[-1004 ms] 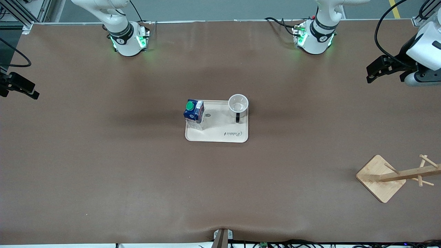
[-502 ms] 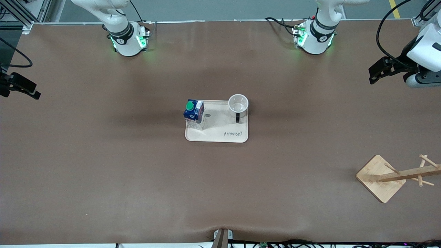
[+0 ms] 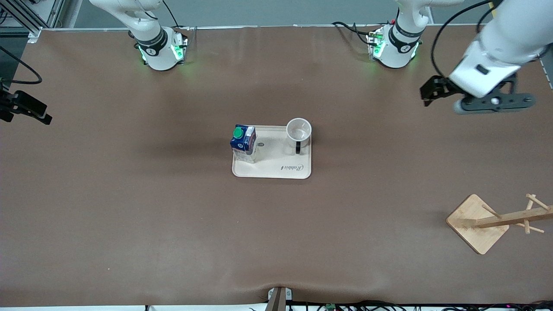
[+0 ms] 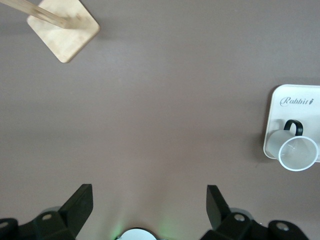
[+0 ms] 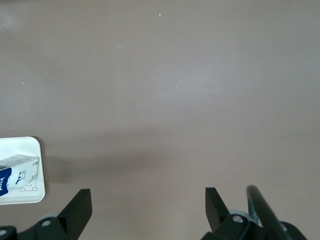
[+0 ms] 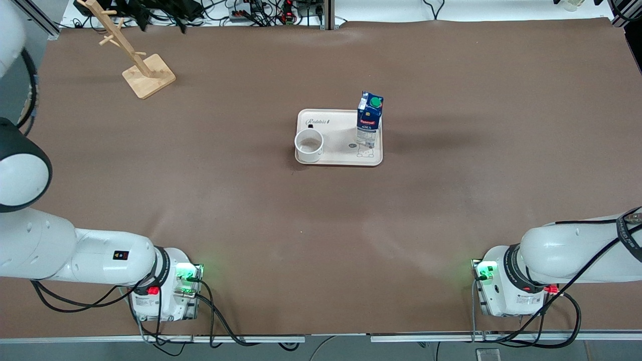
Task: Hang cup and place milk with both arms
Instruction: 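Move the left gripper over the white mug on the tray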
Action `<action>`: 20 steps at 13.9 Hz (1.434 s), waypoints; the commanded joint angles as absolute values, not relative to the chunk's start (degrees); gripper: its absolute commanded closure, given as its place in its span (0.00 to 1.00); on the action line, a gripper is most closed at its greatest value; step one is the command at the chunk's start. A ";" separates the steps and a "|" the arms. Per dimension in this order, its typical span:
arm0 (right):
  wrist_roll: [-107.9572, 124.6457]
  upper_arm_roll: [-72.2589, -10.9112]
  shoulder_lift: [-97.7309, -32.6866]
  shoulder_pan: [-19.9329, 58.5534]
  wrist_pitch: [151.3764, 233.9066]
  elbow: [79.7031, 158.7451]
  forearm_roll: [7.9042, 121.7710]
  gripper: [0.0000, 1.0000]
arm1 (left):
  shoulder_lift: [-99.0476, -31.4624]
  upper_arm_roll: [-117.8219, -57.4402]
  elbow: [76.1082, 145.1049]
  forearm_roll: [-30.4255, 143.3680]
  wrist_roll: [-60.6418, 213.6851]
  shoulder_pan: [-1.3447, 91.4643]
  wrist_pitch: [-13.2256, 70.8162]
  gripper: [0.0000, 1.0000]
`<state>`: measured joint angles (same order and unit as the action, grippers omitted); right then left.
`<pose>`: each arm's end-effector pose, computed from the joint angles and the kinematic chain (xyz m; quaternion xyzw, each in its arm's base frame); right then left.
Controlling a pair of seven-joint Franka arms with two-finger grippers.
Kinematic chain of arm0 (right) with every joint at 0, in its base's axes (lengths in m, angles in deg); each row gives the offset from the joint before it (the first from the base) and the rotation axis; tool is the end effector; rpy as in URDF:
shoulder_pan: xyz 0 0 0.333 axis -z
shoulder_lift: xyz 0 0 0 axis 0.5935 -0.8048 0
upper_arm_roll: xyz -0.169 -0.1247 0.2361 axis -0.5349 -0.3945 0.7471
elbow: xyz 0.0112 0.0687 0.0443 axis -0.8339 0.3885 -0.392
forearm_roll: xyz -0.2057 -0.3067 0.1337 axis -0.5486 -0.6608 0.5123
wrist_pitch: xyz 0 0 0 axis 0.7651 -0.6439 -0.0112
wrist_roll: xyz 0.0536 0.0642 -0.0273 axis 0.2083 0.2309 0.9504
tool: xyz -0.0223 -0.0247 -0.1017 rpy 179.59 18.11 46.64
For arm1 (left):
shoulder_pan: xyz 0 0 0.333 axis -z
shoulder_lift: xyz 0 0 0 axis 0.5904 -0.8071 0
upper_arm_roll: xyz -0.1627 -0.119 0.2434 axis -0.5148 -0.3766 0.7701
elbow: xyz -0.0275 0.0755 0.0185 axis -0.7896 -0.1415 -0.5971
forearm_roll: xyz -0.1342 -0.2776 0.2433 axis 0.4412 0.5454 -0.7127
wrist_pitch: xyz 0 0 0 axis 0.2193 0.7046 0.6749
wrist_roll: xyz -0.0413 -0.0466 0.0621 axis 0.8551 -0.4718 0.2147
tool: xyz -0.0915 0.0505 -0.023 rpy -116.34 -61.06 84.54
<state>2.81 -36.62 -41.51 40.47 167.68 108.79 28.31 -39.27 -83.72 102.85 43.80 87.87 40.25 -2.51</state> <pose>0.5532 -0.0433 0.6404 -0.9988 0.0440 -0.0195 0.0028 0.5175 -0.1649 0.6073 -0.9982 0.0043 0.0381 0.0471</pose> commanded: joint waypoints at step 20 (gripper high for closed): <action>2.52 -36.31 -43.41 41.15 167.02 107.30 28.34 0.00 | -51.92 -105.78 134.29 47.22 106.02 42.51 45.65 0.06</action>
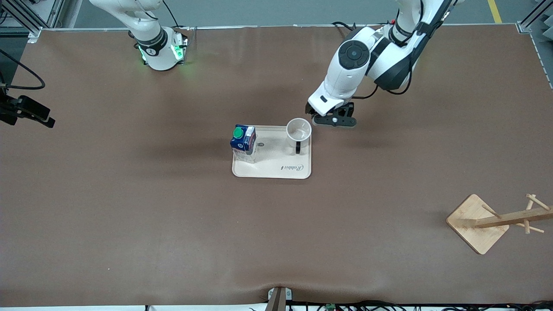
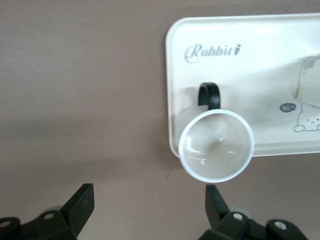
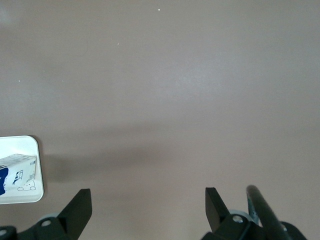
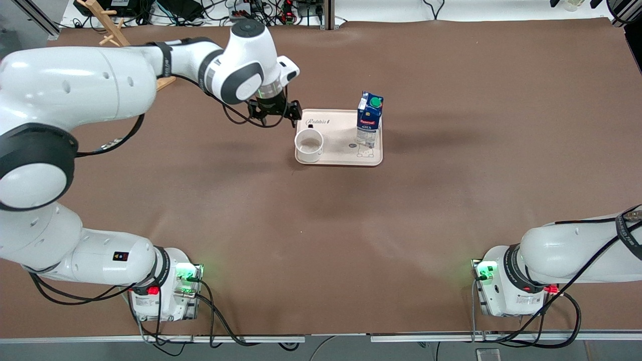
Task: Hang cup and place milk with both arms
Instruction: 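Move the left gripper over the white mug on the tray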
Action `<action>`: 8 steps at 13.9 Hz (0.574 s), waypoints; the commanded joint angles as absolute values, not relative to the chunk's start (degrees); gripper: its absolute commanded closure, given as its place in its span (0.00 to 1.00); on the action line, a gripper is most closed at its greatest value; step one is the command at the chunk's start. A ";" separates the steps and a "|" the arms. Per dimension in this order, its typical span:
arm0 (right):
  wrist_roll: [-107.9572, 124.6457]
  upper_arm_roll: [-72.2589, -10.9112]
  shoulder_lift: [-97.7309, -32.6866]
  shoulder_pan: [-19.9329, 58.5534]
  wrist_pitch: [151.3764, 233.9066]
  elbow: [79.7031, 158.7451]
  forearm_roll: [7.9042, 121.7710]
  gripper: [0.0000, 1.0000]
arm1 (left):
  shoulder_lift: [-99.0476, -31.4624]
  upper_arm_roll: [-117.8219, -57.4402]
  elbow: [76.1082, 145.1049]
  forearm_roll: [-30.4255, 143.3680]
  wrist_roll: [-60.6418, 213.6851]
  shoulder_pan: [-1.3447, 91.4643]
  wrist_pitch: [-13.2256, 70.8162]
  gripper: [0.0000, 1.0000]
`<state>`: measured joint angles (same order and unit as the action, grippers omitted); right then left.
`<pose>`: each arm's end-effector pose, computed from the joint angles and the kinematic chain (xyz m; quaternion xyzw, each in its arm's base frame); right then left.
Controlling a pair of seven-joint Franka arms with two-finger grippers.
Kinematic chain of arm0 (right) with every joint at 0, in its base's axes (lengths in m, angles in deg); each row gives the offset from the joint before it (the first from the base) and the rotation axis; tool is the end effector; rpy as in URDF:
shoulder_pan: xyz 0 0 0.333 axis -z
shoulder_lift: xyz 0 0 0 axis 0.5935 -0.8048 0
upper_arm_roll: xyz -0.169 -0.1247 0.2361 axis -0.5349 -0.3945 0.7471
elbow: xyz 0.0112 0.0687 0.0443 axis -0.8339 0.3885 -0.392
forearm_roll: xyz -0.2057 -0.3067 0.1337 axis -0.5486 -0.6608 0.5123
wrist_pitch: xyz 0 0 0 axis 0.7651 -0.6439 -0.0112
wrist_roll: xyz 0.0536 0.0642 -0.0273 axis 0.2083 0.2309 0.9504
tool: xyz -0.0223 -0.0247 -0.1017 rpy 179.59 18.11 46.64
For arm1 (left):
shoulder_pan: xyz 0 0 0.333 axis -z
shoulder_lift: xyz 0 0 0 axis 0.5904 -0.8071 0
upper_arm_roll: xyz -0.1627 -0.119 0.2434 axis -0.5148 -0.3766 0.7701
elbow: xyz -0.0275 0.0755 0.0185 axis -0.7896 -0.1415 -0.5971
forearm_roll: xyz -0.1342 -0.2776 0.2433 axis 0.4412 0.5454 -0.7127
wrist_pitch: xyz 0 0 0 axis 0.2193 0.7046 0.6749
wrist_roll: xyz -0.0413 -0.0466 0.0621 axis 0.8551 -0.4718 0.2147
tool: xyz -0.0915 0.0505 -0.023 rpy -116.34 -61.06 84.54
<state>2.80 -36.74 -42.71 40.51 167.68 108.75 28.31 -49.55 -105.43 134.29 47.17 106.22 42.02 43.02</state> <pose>0.5594 -0.0453 0.6290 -0.9989 0.0455 -0.0093 0.0031 0.4173 -0.3683 0.3358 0.9977 -0.0482 -0.0314 0.0372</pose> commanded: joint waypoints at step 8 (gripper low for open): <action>2.52 -36.31 -43.59 41.33 167.11 107.30 28.34 0.00 | -60.81 -105.60 134.29 39.93 109.79 44.54 51.82 0.25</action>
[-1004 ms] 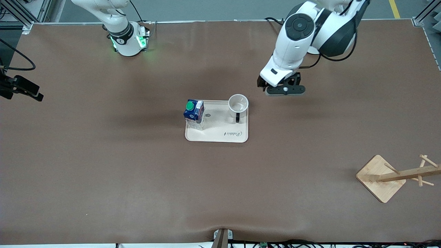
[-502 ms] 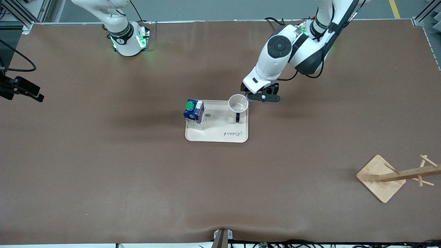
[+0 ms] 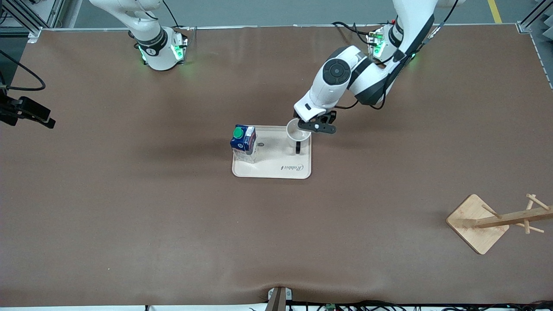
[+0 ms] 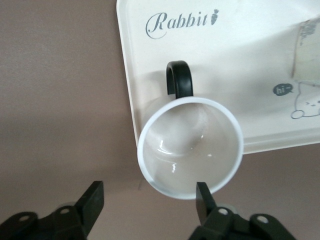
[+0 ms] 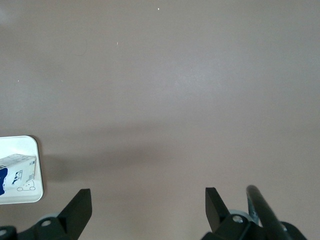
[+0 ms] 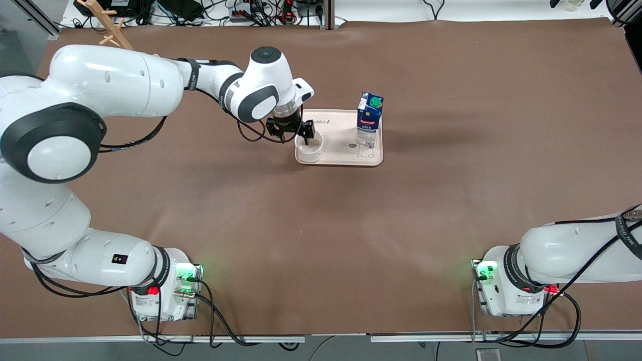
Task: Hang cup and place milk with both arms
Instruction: 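Move the left gripper over the white mug on the tray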
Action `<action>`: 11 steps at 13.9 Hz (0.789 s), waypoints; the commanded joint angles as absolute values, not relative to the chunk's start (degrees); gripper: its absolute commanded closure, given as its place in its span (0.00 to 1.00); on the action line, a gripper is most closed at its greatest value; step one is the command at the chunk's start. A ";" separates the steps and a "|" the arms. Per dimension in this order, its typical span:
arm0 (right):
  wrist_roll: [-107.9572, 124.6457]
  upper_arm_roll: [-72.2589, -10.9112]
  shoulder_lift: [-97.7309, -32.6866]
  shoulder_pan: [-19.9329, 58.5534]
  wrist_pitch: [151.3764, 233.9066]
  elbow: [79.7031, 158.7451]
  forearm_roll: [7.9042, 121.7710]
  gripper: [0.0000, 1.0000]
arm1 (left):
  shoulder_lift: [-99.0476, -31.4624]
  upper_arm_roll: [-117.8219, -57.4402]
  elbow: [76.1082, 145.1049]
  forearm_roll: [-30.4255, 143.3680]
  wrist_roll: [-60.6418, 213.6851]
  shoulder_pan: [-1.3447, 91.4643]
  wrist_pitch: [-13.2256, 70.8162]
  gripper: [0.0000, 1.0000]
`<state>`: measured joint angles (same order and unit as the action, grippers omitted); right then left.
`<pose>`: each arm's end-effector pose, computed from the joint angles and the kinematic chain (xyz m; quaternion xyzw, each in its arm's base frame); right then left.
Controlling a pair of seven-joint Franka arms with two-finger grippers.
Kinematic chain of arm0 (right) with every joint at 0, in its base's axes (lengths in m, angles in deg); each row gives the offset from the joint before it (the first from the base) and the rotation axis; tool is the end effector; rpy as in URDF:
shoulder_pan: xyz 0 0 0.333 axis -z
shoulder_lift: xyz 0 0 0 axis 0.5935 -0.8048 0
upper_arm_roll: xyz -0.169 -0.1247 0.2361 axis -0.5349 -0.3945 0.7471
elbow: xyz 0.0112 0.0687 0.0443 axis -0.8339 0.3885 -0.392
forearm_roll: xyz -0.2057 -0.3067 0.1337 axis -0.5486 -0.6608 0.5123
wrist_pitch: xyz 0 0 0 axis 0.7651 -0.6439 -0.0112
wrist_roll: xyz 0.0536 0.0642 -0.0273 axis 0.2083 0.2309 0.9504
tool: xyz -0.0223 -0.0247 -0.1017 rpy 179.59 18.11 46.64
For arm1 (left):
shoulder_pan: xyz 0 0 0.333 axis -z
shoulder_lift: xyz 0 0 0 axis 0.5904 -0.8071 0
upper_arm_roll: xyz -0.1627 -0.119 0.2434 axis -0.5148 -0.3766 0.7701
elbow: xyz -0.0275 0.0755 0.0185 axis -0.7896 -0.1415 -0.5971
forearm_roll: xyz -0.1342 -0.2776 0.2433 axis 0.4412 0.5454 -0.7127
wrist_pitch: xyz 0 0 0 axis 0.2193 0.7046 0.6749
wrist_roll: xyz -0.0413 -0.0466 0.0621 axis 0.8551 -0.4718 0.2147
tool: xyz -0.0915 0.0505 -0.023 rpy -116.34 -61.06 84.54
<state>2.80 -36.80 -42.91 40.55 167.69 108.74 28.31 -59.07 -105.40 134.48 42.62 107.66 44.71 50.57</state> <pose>0.5604 -0.0464 0.6271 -0.9989 0.0464 -0.0078 0.0031 0.4056 -0.3943 0.2698 0.9944 -0.0790 -0.0476 0.0521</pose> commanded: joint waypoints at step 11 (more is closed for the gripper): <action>2.52 -36.31 -43.85 41.33 167.11 107.30 28.43 0.00 | -65.65 -105.17 130.35 35.44 114.98 43.75 52.71 1.00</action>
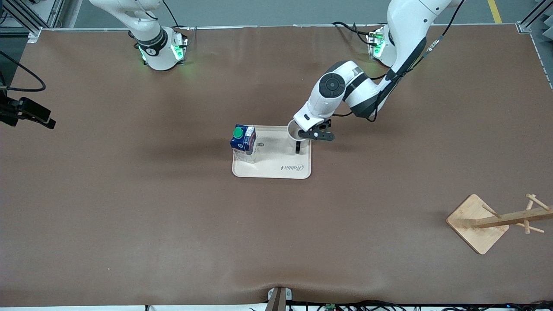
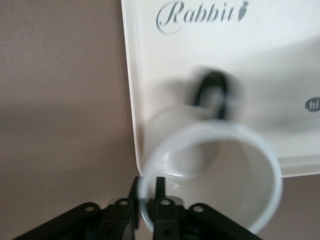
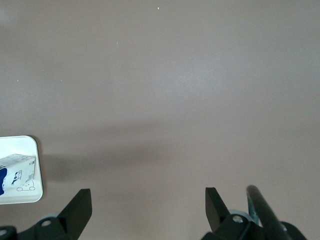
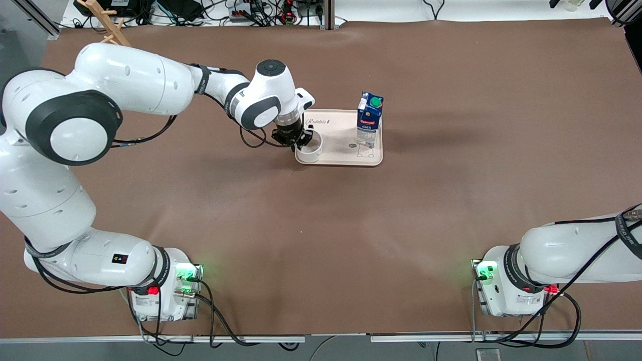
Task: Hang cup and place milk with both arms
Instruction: 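Grasp the white mug rim with the left gripper and lift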
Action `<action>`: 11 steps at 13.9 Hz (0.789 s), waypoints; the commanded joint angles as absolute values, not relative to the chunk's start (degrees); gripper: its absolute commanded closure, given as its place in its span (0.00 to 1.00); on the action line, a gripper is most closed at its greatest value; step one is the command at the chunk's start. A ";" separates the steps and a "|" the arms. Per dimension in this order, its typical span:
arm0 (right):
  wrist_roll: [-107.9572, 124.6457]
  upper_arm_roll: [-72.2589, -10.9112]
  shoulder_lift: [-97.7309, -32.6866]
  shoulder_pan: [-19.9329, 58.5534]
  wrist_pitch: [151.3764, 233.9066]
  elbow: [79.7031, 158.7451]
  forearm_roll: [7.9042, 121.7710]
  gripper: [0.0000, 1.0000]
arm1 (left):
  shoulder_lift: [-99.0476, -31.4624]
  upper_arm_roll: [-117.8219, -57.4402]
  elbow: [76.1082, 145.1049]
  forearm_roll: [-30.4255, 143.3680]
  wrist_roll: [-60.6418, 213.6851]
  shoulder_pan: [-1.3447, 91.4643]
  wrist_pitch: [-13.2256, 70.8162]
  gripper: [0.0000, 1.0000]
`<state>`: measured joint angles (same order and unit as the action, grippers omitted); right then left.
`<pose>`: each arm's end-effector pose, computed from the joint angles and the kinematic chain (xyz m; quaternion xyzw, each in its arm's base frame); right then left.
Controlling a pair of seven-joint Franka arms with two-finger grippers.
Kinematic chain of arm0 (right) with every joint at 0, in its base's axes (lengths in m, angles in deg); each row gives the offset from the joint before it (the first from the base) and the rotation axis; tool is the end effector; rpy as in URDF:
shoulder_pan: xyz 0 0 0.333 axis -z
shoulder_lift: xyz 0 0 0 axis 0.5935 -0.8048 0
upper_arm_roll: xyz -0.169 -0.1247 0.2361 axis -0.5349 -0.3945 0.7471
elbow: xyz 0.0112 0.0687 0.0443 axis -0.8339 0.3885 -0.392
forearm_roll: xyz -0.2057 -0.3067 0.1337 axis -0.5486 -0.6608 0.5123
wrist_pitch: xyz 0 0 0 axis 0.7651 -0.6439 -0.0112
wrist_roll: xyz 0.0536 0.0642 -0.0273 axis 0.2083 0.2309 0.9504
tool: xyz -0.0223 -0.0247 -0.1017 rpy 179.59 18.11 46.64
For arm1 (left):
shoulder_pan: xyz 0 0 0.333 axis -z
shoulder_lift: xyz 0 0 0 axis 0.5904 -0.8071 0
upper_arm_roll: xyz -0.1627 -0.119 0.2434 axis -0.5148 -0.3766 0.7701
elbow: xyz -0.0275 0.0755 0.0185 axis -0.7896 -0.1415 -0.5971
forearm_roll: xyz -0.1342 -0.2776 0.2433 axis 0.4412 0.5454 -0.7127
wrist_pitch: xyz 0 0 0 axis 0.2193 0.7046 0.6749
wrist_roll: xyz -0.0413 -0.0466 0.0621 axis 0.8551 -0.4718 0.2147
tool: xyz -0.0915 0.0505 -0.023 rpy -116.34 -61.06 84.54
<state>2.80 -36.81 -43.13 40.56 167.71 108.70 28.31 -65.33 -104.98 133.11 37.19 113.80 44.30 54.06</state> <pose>0.5616 -0.0466 0.6253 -0.9989 0.0466 -0.0064 0.0031 0.4150 -0.3955 0.2327 0.9962 -0.0479 -0.0503 0.0528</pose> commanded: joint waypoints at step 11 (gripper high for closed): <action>2.52 -36.31 -43.85 41.15 167.02 107.21 28.43 0.00 | -53.36 -105.52 108.28 35.44 98.85 27.69 18.77 1.00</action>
